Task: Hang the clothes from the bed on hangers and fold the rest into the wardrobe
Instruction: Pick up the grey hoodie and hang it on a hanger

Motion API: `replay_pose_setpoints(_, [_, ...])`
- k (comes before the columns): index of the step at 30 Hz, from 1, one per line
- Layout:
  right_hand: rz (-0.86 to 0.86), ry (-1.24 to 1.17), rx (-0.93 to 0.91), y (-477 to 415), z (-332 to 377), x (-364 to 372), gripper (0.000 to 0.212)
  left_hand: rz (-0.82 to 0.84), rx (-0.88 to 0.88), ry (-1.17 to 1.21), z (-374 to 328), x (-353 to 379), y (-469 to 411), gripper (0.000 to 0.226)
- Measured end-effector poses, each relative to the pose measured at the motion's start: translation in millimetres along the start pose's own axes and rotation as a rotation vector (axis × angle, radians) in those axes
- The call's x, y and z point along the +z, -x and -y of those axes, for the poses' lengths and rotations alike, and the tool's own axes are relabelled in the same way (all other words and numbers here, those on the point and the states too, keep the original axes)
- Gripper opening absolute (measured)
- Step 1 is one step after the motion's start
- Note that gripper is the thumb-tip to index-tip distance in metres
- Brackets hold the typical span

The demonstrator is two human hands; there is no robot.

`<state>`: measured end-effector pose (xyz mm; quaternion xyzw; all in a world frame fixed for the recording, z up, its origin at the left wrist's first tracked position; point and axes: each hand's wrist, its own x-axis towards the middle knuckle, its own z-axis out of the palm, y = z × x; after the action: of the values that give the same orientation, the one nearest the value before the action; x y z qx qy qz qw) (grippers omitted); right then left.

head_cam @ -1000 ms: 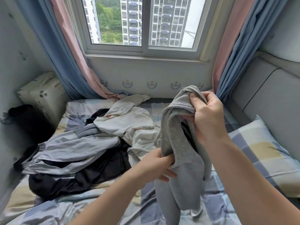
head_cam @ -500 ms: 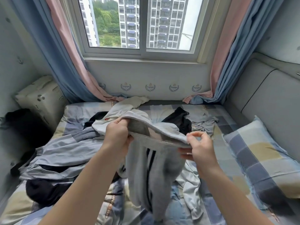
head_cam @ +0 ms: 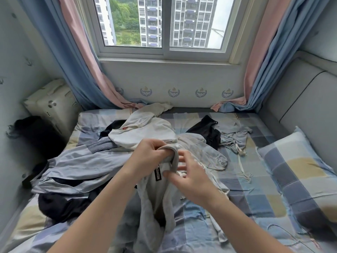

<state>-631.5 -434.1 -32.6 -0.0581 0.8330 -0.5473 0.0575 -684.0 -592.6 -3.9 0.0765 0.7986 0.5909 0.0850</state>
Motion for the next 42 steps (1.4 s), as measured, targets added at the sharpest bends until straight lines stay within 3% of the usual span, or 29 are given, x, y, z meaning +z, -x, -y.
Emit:
replay_pose_setpoints(3, [-0.100,0.048,-0.001,-10,-3,4,0.017,0.036,0.064,-0.066,0,-6,3,0.010])
replay_pose_setpoints(5, [-0.123,0.085,0.007,-14,-8,-2,0.024,0.013,0.096,-0.119,8,-10,3,0.013])
replay_pose_setpoints(8, [-0.192,0.071,0.015,-17,-14,-11,0.025,-0.154,0.105,-0.234,27,-10,2,0.011])
replay_pose_setpoints(16, [-0.347,-0.266,0.028,-19,-23,-40,0.014,-0.348,-0.001,-0.394,95,7,5,0.025])
replay_pose_setpoints(20, [-0.377,-0.382,0.084,-19,-34,-57,0.012,-0.256,-0.162,-0.170,104,5,5,0.032])
replay_pose_setpoints(25, [-0.346,-0.616,0.251,-17,-44,-66,0.016,0.080,-0.304,0.381,105,-6,3,0.011])
replay_pose_setpoints(27, [-0.307,-0.688,0.310,-15,-47,-68,0.021,0.158,-0.349,0.552,107,-13,4,0.025])
replay_pose_setpoints(32, [-0.152,-0.912,0.490,-10,-50,-71,0.038,0.173,-0.424,0.746,103,-11,7,0.030])
replay_pose_setpoints(36, [-0.028,-1.068,0.601,-7,-49,-70,0.048,0.161,-0.584,0.877,98,-1,7,0.036])
replay_pose_setpoints(39, [-0.002,-1.216,0.649,-4,-43,-67,0.049,0.066,-0.656,0.784,99,9,2,0.041])
replay_pose_setpoints(42, [-0.086,-1.343,0.732,3,-41,-66,0.048,-0.146,-0.434,0.376,99,23,-2,0.035])
